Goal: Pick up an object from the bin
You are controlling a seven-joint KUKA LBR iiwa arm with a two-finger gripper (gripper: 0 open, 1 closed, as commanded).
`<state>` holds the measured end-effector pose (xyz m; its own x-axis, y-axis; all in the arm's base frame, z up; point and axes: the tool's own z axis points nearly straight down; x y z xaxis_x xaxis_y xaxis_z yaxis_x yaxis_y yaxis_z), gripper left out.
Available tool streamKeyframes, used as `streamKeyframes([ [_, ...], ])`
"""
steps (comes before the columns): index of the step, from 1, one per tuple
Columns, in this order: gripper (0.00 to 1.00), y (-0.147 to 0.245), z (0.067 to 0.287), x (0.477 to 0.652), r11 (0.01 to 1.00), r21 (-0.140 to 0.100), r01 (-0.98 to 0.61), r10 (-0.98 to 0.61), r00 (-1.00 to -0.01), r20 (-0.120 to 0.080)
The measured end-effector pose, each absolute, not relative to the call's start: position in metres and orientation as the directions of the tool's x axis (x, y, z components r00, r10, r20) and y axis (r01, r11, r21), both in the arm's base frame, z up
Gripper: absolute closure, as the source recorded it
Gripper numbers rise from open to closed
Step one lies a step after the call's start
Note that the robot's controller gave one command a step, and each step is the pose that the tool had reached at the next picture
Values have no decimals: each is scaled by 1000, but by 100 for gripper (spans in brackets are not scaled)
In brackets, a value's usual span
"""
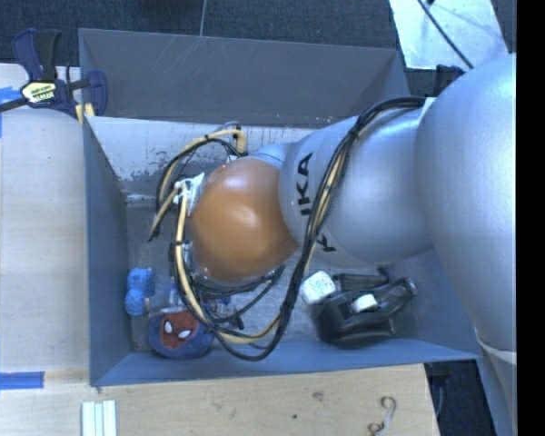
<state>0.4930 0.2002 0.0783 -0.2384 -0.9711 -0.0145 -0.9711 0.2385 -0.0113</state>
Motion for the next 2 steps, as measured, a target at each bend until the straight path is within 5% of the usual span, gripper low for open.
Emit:
streamKeyframes([
  [2,100,202,157,497,245,-5,-969,-969,-245,-6],
])
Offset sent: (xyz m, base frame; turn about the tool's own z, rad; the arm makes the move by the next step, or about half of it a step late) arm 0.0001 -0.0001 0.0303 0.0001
